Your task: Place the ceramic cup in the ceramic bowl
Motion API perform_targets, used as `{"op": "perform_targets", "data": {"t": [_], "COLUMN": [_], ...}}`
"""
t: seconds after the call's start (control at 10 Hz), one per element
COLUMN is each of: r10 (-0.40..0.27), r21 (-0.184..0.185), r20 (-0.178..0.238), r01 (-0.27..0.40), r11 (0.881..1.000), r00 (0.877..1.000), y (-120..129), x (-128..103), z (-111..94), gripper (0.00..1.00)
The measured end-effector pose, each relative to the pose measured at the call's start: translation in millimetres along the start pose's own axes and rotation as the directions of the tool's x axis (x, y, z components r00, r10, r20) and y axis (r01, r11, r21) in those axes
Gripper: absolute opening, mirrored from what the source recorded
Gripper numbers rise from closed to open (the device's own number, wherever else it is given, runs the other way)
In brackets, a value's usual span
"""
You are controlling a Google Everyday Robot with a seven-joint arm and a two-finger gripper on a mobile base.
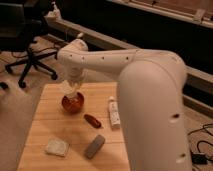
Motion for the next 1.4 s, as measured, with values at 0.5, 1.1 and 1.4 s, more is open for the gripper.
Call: {"op": "perform_targets", "data": {"t": [0.5,1.1,1.4], "r10": [0.000,-0.061,-0.061], "r21": [-0.024,-0.098,-0.084], "r20": [-0.007,-0.023,-0.025], "r01": [-0.001,0.059,0.059], "r11": [1.000,0.993,0.995], "r00": [1.000,0.998,0.998], "y": [-15.4,30.2,23.3], "x": [43.8,35.1,22.0], "z": [-2.8,43.4,41.7], "gripper": [0.00,0.00,0.00]}}
